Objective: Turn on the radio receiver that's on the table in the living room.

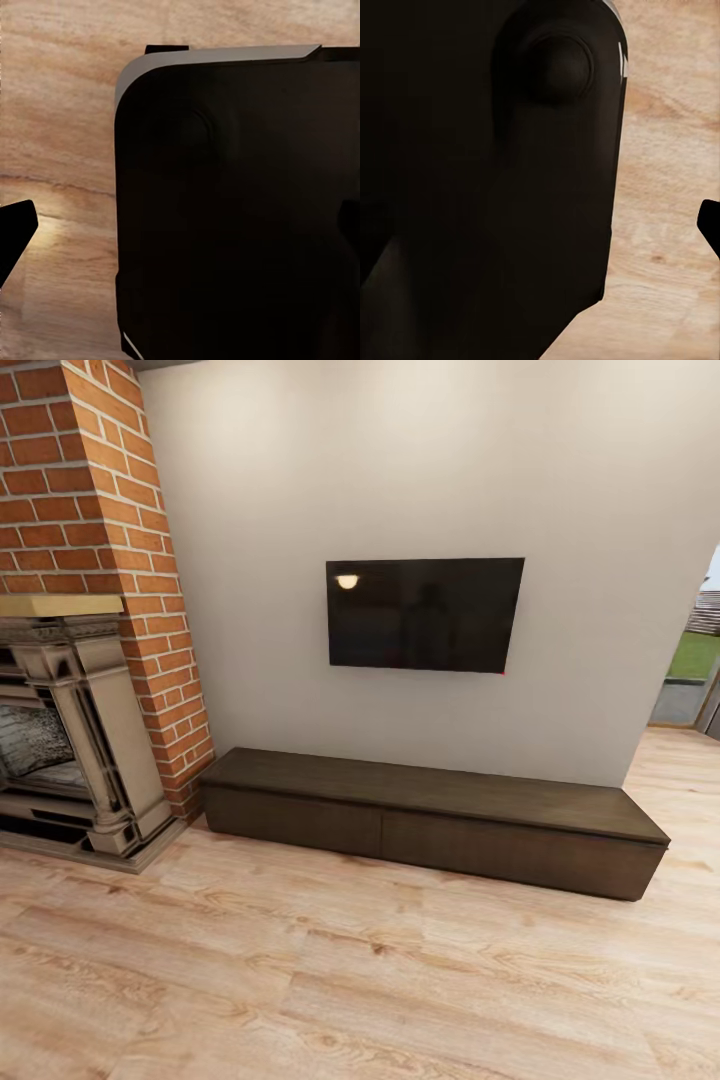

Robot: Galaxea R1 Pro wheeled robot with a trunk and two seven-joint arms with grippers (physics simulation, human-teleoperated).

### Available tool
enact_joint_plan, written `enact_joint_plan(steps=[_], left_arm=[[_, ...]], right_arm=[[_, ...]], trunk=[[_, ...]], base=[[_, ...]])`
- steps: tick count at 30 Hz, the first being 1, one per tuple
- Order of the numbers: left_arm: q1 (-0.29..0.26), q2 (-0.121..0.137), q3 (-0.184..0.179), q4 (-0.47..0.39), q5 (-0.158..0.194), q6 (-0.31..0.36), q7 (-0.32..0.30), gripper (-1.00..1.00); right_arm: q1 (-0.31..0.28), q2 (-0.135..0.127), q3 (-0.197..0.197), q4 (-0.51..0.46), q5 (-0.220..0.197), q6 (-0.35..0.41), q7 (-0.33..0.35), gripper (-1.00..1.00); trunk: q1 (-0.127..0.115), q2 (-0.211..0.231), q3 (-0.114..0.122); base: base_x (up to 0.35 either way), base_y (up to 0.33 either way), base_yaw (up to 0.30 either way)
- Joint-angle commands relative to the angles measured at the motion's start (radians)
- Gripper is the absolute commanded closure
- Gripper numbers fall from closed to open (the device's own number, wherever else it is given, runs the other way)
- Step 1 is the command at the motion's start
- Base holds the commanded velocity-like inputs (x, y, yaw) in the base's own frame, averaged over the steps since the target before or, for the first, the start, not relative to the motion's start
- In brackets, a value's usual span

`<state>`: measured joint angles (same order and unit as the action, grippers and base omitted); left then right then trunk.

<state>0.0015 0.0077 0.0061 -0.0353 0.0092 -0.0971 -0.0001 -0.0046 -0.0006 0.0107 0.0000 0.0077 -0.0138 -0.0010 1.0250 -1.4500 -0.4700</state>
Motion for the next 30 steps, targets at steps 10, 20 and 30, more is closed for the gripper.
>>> enact_joint_plan(steps=[10,20,30], left_arm=[[0.000,0.000,0.000,0.000,0.000,0.000,0.002,-1.00],[0.000,0.000,0.000,0.000,0.000,0.000,0.002,-1.00],[0.000,0.000,0.000,0.000,0.000,0.000,0.002,-1.00]], right_arm=[[0.000,0.001,0.000,0.000,0.000,0.000,-0.001,-1.00],[0.000,0.001,0.000,0.000,0.000,0.000,-0.001,-1.00],[0.000,0.001,0.000,0.000,0.000,0.000,-0.001,-1.00]], trunk=[[0.000,0.000,0.000],[0.000,0.000,0.000],[0.000,0.000,0.000]], base=[[0.000,0.000,0.000],[0.000,0.000,0.062],[0.000,0.000,0.263]])
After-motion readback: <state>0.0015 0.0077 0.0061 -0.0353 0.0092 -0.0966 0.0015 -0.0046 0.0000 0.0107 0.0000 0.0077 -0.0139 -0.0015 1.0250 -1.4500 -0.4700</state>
